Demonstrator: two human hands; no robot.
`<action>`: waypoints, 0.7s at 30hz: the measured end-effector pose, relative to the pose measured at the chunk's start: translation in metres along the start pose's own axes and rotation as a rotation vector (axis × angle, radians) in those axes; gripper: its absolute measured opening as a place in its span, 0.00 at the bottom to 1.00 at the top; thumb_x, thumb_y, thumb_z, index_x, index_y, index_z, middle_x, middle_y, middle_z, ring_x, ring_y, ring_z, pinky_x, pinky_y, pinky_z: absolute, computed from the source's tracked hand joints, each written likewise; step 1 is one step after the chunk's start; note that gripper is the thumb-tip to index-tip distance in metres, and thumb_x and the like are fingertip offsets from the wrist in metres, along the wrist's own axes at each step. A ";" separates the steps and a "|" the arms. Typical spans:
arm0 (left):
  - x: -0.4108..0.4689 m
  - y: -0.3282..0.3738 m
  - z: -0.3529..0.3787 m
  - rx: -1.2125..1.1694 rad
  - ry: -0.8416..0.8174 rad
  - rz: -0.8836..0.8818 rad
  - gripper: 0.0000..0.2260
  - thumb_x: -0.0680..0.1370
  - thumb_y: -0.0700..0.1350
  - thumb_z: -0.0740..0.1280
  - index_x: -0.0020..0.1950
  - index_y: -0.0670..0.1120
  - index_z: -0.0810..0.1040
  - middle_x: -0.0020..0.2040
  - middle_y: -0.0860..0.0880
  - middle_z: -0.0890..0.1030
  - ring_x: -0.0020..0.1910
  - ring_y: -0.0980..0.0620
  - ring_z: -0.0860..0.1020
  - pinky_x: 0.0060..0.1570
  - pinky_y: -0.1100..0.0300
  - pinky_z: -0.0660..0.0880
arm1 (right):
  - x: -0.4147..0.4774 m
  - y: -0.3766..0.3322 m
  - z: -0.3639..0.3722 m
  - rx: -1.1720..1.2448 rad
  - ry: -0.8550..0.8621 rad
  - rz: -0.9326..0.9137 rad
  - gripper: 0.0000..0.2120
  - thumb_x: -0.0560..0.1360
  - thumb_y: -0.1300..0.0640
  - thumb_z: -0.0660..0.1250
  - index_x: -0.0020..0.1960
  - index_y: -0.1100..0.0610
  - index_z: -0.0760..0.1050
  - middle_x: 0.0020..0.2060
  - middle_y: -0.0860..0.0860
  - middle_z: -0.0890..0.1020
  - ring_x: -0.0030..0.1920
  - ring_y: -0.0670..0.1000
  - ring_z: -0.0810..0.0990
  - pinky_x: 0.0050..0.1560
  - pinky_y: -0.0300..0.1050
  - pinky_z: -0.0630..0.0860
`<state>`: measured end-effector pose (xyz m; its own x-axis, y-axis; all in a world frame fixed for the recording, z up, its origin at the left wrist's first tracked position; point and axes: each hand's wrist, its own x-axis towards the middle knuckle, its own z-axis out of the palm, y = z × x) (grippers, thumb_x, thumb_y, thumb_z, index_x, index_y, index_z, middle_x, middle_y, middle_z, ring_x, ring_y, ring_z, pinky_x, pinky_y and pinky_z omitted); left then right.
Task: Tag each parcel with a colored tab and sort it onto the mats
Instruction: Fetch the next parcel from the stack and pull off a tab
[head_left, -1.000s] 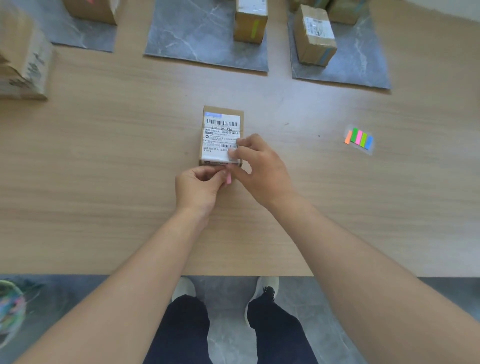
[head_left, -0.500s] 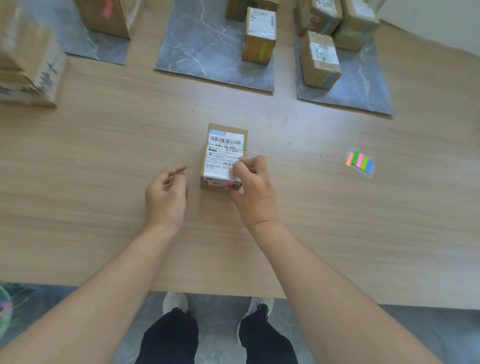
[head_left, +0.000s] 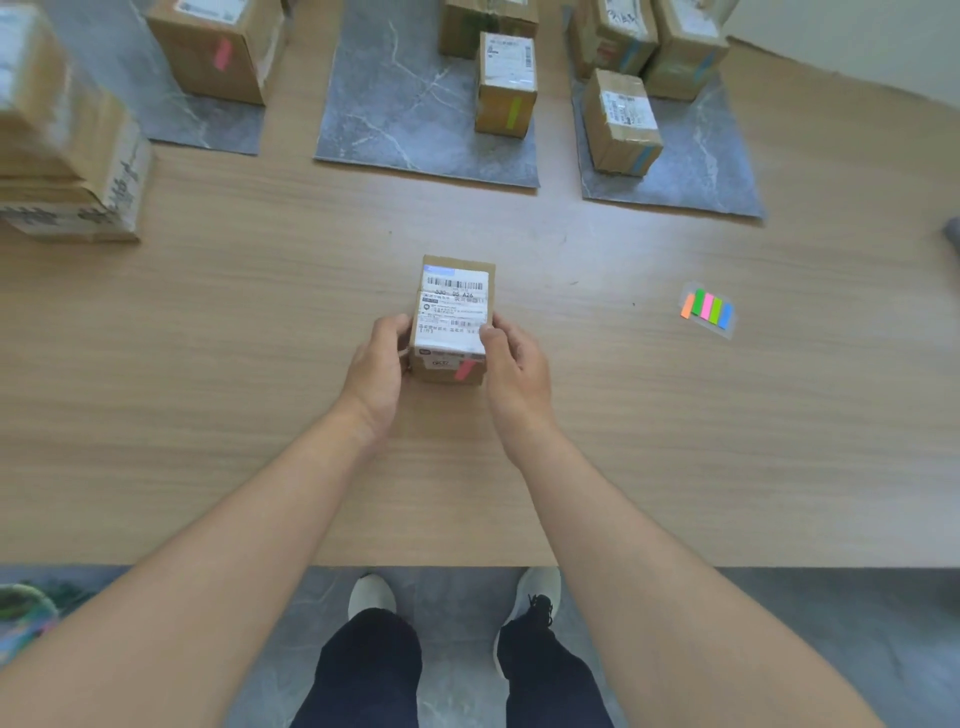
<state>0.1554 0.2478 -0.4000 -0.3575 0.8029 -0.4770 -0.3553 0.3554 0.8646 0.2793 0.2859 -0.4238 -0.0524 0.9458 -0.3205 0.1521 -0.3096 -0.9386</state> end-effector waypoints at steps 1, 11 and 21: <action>-0.002 0.004 -0.001 0.000 0.003 0.004 0.20 0.83 0.48 0.53 0.44 0.52 0.84 0.39 0.59 0.85 0.40 0.59 0.80 0.42 0.64 0.74 | -0.002 -0.006 0.002 -0.003 -0.005 -0.014 0.23 0.75 0.42 0.64 0.66 0.50 0.80 0.63 0.52 0.81 0.58 0.49 0.83 0.54 0.47 0.83; -0.036 0.102 -0.010 0.025 -0.005 0.160 0.16 0.82 0.49 0.54 0.53 0.51 0.83 0.48 0.55 0.84 0.46 0.54 0.81 0.49 0.61 0.74 | -0.031 -0.114 0.022 0.129 -0.030 -0.128 0.15 0.84 0.57 0.59 0.69 0.54 0.76 0.54 0.46 0.85 0.47 0.39 0.84 0.44 0.36 0.79; -0.086 0.210 -0.007 0.053 0.002 0.294 0.18 0.83 0.49 0.54 0.52 0.51 0.84 0.44 0.57 0.86 0.47 0.53 0.82 0.52 0.59 0.77 | -0.051 -0.221 0.028 0.135 -0.106 -0.216 0.16 0.84 0.54 0.59 0.71 0.51 0.74 0.58 0.49 0.83 0.55 0.47 0.84 0.46 0.38 0.81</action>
<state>0.1057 0.2506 -0.1785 -0.4400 0.8743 -0.2050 -0.1907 0.1321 0.9727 0.2204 0.3028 -0.2038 -0.1733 0.9781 -0.1157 -0.0066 -0.1186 -0.9929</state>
